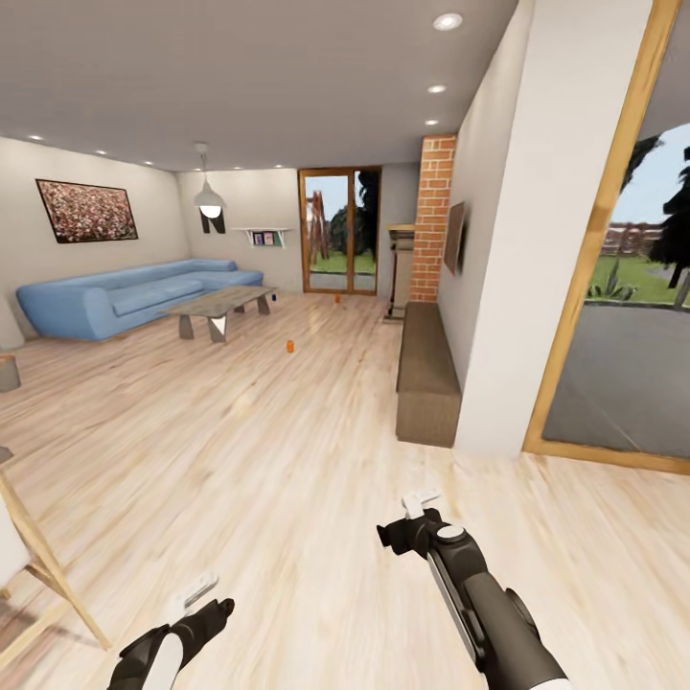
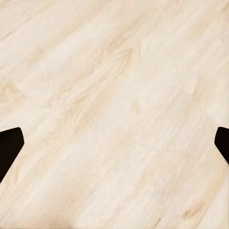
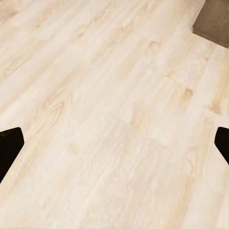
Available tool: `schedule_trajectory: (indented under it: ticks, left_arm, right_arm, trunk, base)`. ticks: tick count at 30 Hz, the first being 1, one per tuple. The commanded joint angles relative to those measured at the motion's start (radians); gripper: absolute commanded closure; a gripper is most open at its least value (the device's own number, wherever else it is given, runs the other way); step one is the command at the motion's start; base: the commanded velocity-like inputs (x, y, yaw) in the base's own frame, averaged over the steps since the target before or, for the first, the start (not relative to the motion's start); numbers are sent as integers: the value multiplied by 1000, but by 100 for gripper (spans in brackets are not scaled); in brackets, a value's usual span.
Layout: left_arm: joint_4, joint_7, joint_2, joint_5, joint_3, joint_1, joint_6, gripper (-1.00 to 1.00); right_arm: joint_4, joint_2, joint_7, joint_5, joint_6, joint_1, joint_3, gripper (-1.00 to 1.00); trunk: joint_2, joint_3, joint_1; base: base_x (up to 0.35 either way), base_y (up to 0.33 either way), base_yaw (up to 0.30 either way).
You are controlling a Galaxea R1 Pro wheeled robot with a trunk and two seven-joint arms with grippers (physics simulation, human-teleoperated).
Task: Put the three can of soda from the living room inside the tash can in the kitchen.
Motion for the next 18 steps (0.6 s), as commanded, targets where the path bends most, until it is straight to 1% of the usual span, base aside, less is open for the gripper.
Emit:
schedule_trajectory:
  ticks: [1, 13, 18]
  left_arm:
    - [0, 0, 0, 0, 0, 0, 0, -100]
    - [0, 0, 1, 1, 1, 0, 0, -100]
    - [0, -2, 2, 2, 1, 0, 0, -100]
  right_arm:
    - [0, 0, 0, 0, 0, 0, 0, -100]
    - [-1, 2, -3, -1, 6, 3, 0, -100]
    - [-2, 1, -1, -1, 10, 2, 2, -100]
  trunk:
    - [0, 0, 0]
    - [0, 0, 0]
    - [0, 0, 0]
  base:
    - [349, 0, 0]
    - [349, 0, 6]
    - [349, 0, 195]
